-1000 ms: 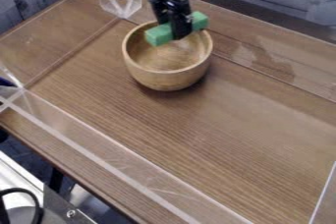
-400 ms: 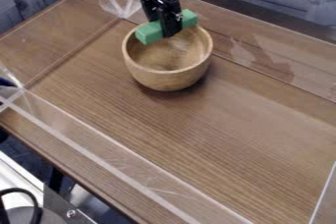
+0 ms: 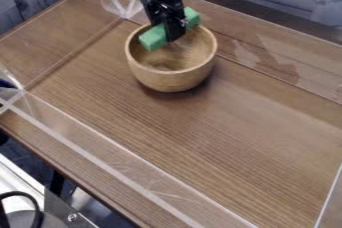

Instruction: Put the green block in the brown bowl

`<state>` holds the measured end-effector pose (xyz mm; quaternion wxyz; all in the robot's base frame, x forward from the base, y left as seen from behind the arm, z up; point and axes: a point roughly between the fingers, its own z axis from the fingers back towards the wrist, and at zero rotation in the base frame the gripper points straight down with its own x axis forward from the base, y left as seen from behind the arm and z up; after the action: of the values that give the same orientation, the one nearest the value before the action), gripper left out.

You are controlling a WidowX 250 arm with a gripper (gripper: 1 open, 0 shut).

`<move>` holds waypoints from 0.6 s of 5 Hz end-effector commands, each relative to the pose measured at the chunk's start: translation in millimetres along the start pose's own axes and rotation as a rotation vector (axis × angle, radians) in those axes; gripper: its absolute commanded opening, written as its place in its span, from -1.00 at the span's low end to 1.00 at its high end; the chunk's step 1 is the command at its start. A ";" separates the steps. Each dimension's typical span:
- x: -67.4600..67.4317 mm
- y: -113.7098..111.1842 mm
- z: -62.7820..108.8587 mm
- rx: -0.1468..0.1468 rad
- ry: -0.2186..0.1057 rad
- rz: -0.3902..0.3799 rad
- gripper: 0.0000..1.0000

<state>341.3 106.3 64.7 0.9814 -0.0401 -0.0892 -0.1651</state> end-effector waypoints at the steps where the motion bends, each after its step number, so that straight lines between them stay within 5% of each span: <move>1: 0.7 0.2 0.4 0.040 -0.016 0.004 -1.00; 3: 3.7 -2.8 -0.8 0.035 -0.022 0.006 -1.00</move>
<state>333.4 99.6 49.9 0.9835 -0.0382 -0.0794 -0.1579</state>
